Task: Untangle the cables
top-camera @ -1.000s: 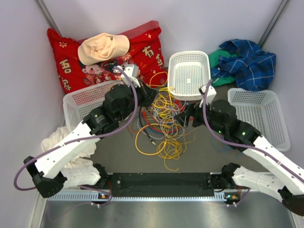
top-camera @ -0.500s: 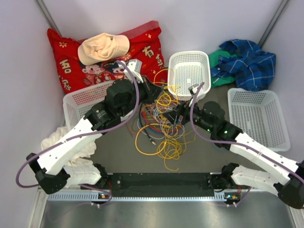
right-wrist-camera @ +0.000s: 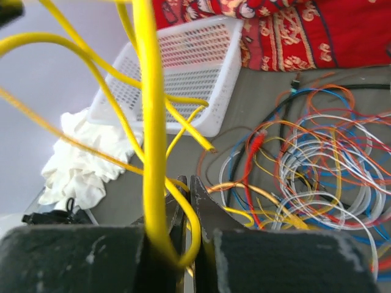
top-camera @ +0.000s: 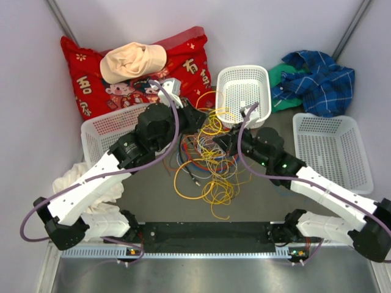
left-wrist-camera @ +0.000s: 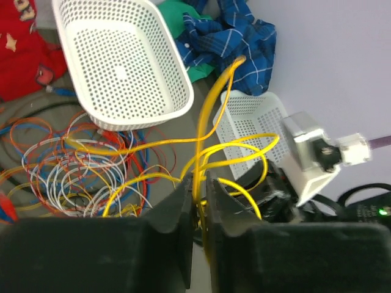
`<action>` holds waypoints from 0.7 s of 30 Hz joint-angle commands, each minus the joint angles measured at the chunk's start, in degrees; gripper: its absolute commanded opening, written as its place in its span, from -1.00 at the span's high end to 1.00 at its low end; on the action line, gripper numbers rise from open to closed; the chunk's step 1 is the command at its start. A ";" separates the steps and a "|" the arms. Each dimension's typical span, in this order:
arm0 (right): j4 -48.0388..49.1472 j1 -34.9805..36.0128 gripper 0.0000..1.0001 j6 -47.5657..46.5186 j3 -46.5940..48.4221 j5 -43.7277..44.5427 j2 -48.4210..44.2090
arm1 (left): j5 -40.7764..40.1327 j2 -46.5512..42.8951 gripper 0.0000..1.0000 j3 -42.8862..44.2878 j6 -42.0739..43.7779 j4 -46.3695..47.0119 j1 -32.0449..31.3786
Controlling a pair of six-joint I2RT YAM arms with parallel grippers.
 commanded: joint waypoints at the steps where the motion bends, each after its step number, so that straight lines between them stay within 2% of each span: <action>1: -12.70 0.29 1.00 -3.78 9.92 5.96 -6.95 | -9.27 -4.28 -0.25 -2.36 -1.18 -3.73 0.43; 2: -21.79 0.29 1.00 -4.75 15.16 6.75 -7.91 | -13.47 -4.54 -0.79 -2.79 -1.71 -5.93 1.13; 3: -26.23 0.29 1.00 -5.54 18.26 8.41 -8.27 | -15.08 -4.81 -0.98 -3.49 -3.11 -7.95 1.57; 5: -37.54 0.29 1.00 -7.66 24.15 10.44 -8.28 | -17.90 -4.90 -0.98 -4.64 -4.96 -13.39 3.58; 6: -40.66 0.29 1.00 -8.36 30.01 11.93 -7.84 | -18.08 -5.25 -0.98 -6.56 -6.71 -14.55 4.21; 8: -46.91 0.21 1.00 -9.85 38.80 13.52 -6.61 | -17.13 -5.86 -0.98 -9.29 -8.22 -15.62 5.52; 10: -53.33 0.29 1.00 -10.38 43.41 15.63 -4.68 | -15.19 -7.62 -0.98 -14.38 -9.36 -13.96 5.88; 11: -54.57 0.29 1.00 -10.47 46.82 16.42 -4.24 | -14.05 -8.40 -0.98 -16.05 -9.63 -12.91 5.97; 17: -56.08 -0.06 1.00 -11.00 52.47 24.68 -0.11 | -9.56 -14.21 -0.96 -25.38 -12.18 -6.66 5.97; 21: -54.67 -4.44 1.00 -10.30 56.25 23.38 5.07 | -8.77 -16.23 -0.94 -28.72 -13.76 -7.45 5.97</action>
